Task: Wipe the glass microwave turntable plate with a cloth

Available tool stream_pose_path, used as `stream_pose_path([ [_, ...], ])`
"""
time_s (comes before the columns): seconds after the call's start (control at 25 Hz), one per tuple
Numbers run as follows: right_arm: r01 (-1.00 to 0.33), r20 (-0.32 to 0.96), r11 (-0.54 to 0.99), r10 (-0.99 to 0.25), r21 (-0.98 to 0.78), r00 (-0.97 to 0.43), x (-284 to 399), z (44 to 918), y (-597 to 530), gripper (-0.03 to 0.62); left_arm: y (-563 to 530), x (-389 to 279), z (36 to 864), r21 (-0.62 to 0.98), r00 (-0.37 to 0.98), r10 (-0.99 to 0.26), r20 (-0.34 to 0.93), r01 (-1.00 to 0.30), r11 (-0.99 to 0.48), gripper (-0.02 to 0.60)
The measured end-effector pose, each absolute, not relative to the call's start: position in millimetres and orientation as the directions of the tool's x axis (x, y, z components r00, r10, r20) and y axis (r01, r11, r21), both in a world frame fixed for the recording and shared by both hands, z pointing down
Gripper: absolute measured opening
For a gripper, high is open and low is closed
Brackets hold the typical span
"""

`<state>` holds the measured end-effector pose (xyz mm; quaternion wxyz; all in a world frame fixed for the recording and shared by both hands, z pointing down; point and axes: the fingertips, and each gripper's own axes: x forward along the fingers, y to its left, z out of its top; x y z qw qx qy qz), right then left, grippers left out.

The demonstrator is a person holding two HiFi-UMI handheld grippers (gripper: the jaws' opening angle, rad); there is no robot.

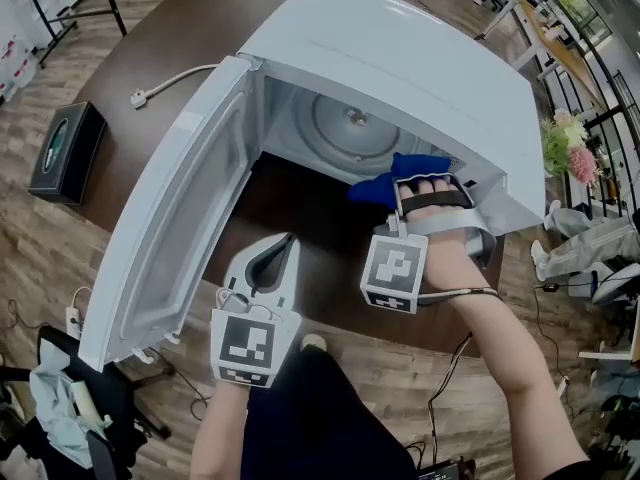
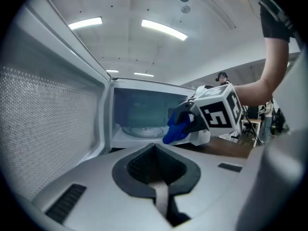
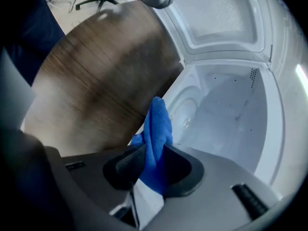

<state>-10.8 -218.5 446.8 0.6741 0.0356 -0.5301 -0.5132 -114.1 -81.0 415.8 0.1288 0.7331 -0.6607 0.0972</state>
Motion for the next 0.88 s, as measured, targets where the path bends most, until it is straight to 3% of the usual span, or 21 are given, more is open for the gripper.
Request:
stream_pose_path([
  [0.44, 0.291, 0.856, 0.805, -0.481, 0.517, -0.188, 37, 418, -134, 0.092, -63, -110, 365, 0.055, 0.134, -0.928, 0.347, -0.991, -0.122, 0.006],
  [0.64, -0.075, 0.839, 0.91, -0.407, 0.409, -0.362, 59, 389, -117, 0.091, -65, -92, 342, 0.058, 0.186, -0.924, 0.335, -0.983, -0.177, 0.006],
  [0.88, -0.549, 0.646, 0.811, -0.532, 0.202, -0.548, 102, 341, -131, 0.091, -78, -72, 321, 0.064, 0.237, -0.919, 0.314, -0.971, -0.229, 0.006],
])
